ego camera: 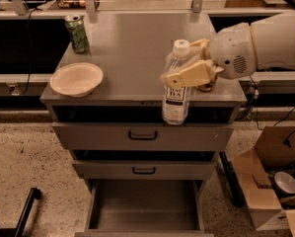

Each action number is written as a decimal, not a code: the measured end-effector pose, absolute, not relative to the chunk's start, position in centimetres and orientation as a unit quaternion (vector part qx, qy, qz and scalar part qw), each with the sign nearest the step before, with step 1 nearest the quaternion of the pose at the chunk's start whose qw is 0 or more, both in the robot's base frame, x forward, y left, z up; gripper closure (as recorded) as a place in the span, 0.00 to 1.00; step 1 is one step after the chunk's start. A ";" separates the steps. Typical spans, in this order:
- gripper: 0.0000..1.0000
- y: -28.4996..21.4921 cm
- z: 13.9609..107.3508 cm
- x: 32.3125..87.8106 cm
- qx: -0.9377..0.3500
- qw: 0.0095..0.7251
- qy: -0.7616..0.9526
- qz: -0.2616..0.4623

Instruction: Place blue plastic bottle into bottom drawer

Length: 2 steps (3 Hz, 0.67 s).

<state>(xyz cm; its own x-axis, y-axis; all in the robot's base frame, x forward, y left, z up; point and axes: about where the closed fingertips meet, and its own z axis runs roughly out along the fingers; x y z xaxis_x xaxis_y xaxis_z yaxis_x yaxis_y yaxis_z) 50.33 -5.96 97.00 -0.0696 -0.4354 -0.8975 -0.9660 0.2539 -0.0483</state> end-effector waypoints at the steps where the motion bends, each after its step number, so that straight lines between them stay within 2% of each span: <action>1: 1.00 -4.7 93.6 50.8 -0.513 0.446 0.654 0.332; 2: 1.00 -3.8 86.5 50.4 -0.466 0.479 0.644 0.372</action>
Offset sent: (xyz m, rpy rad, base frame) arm -0.0256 0.0147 -0.2391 0.3303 -0.0294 -0.0813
